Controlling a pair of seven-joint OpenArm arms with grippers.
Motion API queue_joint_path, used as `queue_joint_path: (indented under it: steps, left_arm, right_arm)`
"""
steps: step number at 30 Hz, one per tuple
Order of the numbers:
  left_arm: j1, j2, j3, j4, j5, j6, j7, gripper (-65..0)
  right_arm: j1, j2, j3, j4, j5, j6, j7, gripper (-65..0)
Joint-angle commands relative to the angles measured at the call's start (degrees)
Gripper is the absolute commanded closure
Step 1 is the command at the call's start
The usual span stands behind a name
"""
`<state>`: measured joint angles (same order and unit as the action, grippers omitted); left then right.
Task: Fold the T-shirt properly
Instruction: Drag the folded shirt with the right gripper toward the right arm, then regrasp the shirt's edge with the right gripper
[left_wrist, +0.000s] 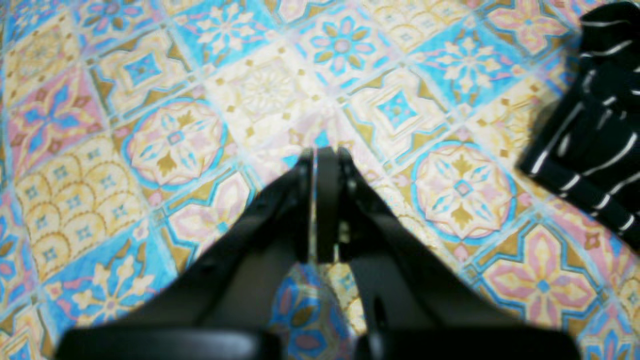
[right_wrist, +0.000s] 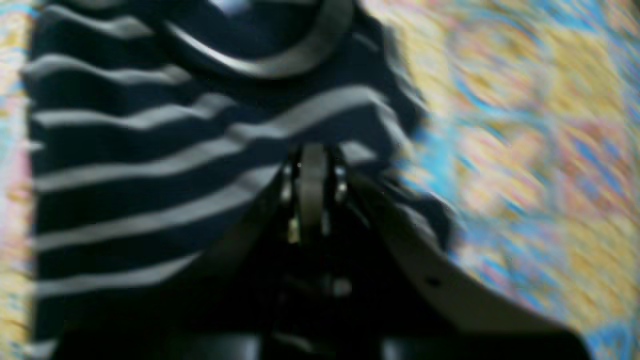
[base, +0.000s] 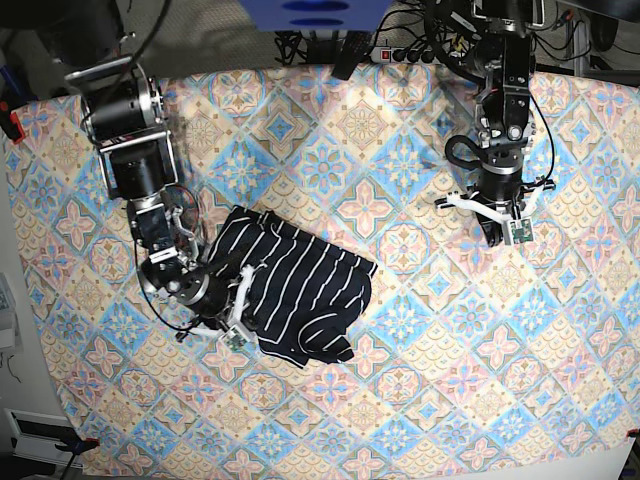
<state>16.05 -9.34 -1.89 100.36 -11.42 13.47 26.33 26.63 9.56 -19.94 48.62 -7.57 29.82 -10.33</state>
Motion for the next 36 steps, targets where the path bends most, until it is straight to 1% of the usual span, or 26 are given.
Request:
queue_joint_path:
  steps: [1, 5, 10, 16, 17, 19, 21, 25, 28, 30, 33, 36]
  left_arm:
    - [-0.4, -0.3, 0.0, 1.2, 0.4, 0.1, -1.5, 0.0]
    - [-1.1, -0.3, 0.2, 1.0, 0.4, 0.1, -1.5, 0.0]
    - [-1.1, -0.3, 0.2, 1.0, 0.4, 0.1, -1.5, 0.0]
    - [-1.0, -0.3, 0.2, 1.1, 0.4, 0.1, -1.5, 0.0]
    - [-1.0, -0.3, 0.2, 1.1, 0.4, 0.1, -1.5, 0.0]
    - [-0.9, -0.3, 0.2, 1.1, 0.4, 0.1, -1.5, 0.0]
    - [-0.9, -0.3, 0.2, 1.1, 0.4, 0.1, -1.5, 0.0]
    - [-0.9, -0.3, 0.1, 1.2, 0.4, 0.1, -1.5, 0.0]
    - [-0.8, -0.3, 0.0, 1.2, 0.4, 0.1, -1.5, 0.0]
    - [-0.8, -0.3, 0.0, 1.2, 0.4, 0.1, -1.5, 0.0]
    - [-0.9, -0.3, 0.0, 1.2, 0.4, 0.1, -1.5, 0.0]
    - [-1.0, -0.3, 0.2, 1.2, 0.4, 0.1, -1.5, 0.0]
  right_arm:
    - [1.5, 0.0, 1.8, 2.2, 1.0, 0.5, 1.3, -2.3]
    - [-0.1, 2.6, 7.3, 3.5, 0.9, 0.5, 1.0, -2.3]
    - [-0.9, 4.5, 7.9, 3.0, 0.9, 0.5, 1.2, -2.3]
    - [-1.4, 4.5, 7.7, -3.4, 0.8, 0.6, 1.8, -2.3]
    - [-1.4, 4.5, 7.6, -4.5, 0.8, 0.8, 2.5, -2.3]
    - [-1.6, 4.5, 7.6, -6.3, 0.8, 2.4, 3.9, -2.3]
    - [-1.7, 4.5, 7.6, -7.4, 0.8, 3.7, 4.0, -2.3]
    - [-5.1, 4.5, 5.4, -6.9, 0.8, 3.7, 3.9, -2.3]
    - [-8.7, 5.1, 4.8, -3.4, 0.8, 3.7, 3.3, -2.3]
    - [-11.9, 6.7, 4.5, 1.2, 0.8, 3.7, 0.8, -2.3]
    - [-17.1, 7.2, 4.8, 9.4, 0.8, 3.7, -2.1, -2.3]
    - [-21.3, 9.4, 4.8, 16.0, 0.8, 3.7, -4.9, -2.3]
